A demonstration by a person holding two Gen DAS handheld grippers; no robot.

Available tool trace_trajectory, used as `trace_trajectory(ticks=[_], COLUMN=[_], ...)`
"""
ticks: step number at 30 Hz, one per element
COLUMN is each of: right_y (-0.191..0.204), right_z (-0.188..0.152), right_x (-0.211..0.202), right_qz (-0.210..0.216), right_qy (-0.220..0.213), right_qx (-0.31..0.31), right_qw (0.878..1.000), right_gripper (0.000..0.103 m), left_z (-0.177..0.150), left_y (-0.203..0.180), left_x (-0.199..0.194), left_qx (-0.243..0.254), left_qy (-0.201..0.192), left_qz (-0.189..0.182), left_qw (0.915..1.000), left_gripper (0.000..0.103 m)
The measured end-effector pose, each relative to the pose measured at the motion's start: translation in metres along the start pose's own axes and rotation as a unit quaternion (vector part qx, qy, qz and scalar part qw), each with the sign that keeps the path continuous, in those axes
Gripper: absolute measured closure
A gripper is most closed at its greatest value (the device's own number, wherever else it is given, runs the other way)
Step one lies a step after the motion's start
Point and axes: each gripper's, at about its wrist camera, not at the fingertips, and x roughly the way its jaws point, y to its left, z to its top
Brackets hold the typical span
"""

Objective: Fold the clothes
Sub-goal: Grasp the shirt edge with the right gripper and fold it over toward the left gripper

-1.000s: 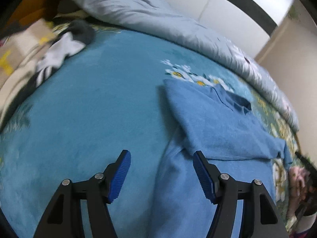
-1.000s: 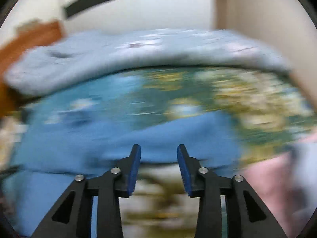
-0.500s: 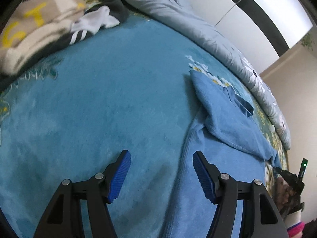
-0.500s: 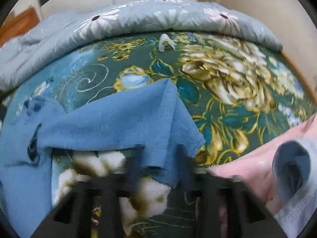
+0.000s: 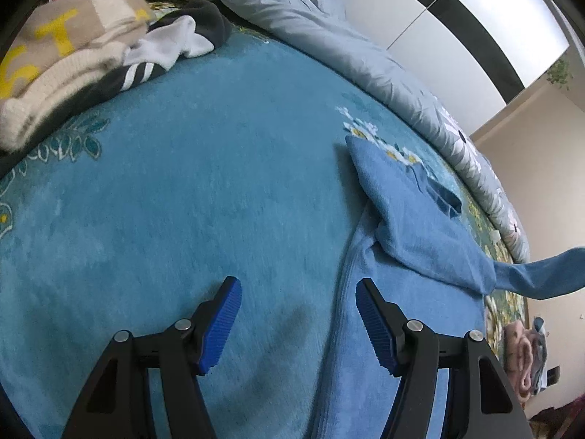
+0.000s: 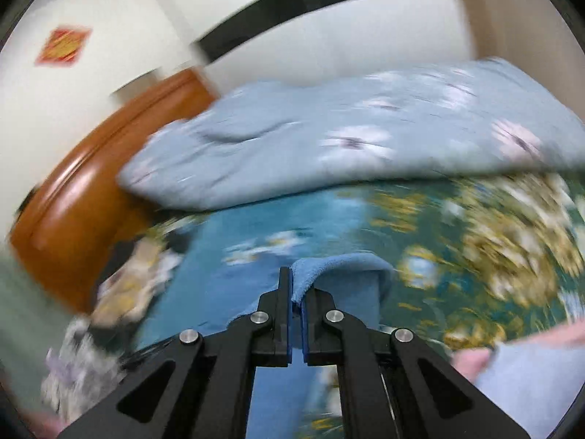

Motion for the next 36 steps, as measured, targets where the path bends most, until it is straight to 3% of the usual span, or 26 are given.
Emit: trace_trajectory(ticks=[3,8,13,18,21,26,28,29,32,36], right_y=[0.052,0.11,0.157,0.178,0.173,0.167,0.164,0.16,0.144,0.097], right_z=[0.009,0.007,-0.005,-0.043,-0.057,-0.067,-0.062,-0.056,-0.038,-0.027], right_x=[0.032,0.143,0.258,0.347,0.376,0.39,0.375,0.363,0.315,0.25], right_qz=[0.034,0.035,0.045,0.018,-0.001,0.0,0.016,0.023,0.03,-0.051], right_qy=[0.031,0.11,0.198,0.272,0.292,0.298,0.279,0.263,0.206,0.127], right_qx=[-0.05,-0.092,-0.13,-0.153,-0.156,-0.156,-0.145,-0.138,-0.128,-0.142], right_qw=[0.998,0.989,0.971,0.95,0.944,0.942,0.949,0.955,0.97,0.98], right_gripper=[0.1,0.099,0.099,0.099,0.099,0.094,0.061,0.057,0.057,0.057], left_z=[0.002,0.002,0.005,0.004,0.005,0.009,0.012,0.016,0.029,0.055], left_y=[0.005,0.016,0.031,0.048,0.055,0.045,0.035,0.028,0.002,-0.036], left_x=[-0.001,-0.012,-0.022,-0.021,-0.021,-0.019,-0.019,-0.018,-0.011,0.016], left_qx=[-0.006,-0.012,-0.018,-0.037,-0.042,-0.027,-0.013,-0.002,0.035,0.076], left_qy=[-0.003,-0.012,-0.031,-0.03,-0.032,-0.031,-0.029,-0.027,-0.017,-0.007], left_qz=[-0.009,-0.018,-0.031,-0.05,-0.058,-0.054,-0.06,-0.065,-0.058,-0.042], left_qw=[0.9999,0.9997,0.9989,0.9976,0.9969,0.9977,0.9977,0.9975,0.9975,0.9962], left_gripper=[0.034,0.034,0.034,0.034,0.034,0.034,0.034,0.034,0.034,0.034])
